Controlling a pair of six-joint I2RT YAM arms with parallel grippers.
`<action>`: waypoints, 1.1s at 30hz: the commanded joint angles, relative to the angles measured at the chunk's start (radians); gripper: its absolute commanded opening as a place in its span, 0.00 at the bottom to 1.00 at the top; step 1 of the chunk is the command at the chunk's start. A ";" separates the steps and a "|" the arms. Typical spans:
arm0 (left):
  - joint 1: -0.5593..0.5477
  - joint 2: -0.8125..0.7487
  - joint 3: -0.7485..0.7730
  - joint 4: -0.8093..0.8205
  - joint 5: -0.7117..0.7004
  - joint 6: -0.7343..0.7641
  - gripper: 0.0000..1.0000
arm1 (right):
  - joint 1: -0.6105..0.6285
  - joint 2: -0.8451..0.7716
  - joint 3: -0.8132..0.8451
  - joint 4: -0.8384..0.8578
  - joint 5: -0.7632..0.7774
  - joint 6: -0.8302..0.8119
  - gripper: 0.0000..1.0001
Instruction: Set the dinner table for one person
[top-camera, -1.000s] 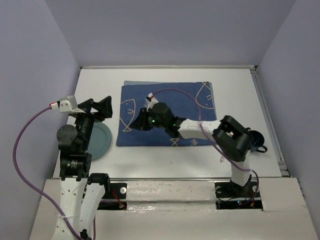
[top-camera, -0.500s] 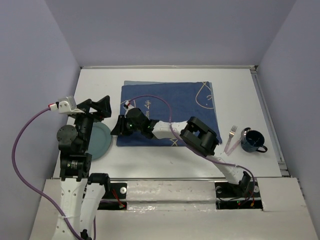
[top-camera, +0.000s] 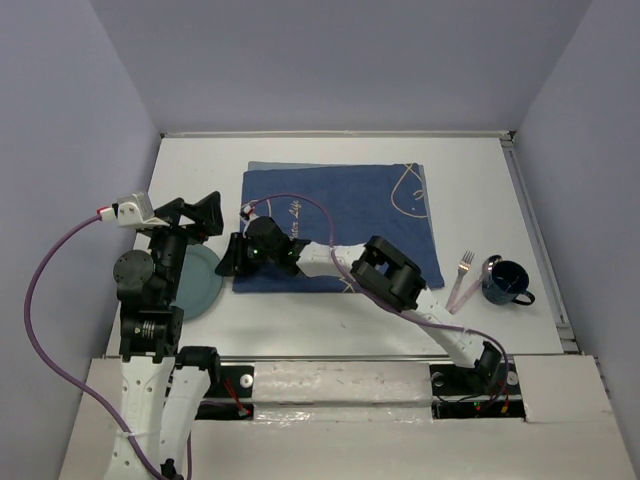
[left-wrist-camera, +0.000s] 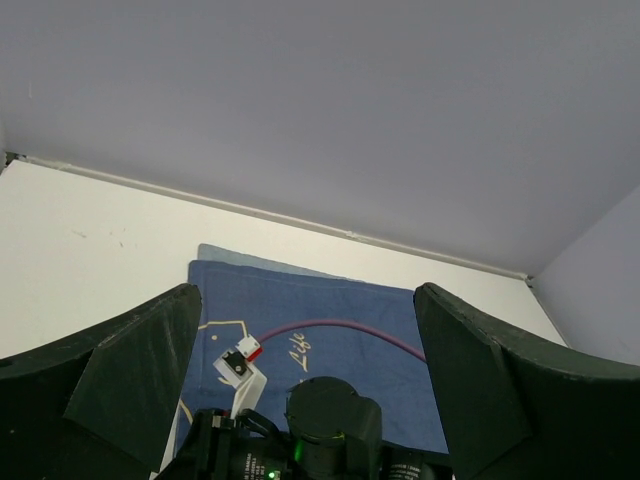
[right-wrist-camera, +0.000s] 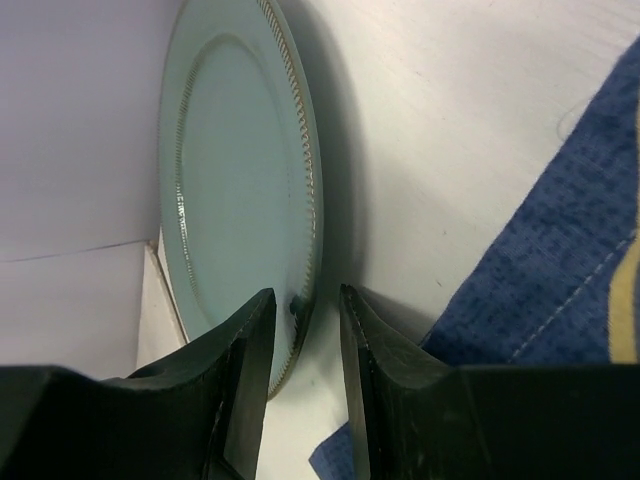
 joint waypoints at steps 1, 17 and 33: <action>-0.004 -0.009 -0.008 0.056 0.016 0.006 0.99 | 0.016 0.052 0.052 -0.019 -0.062 0.034 0.38; -0.003 -0.008 -0.010 0.061 0.010 0.009 0.99 | 0.016 0.123 0.135 0.042 -0.132 0.142 0.01; -0.018 -0.018 0.070 0.058 0.016 0.038 0.99 | -0.090 -0.144 0.045 0.189 -0.144 0.055 0.00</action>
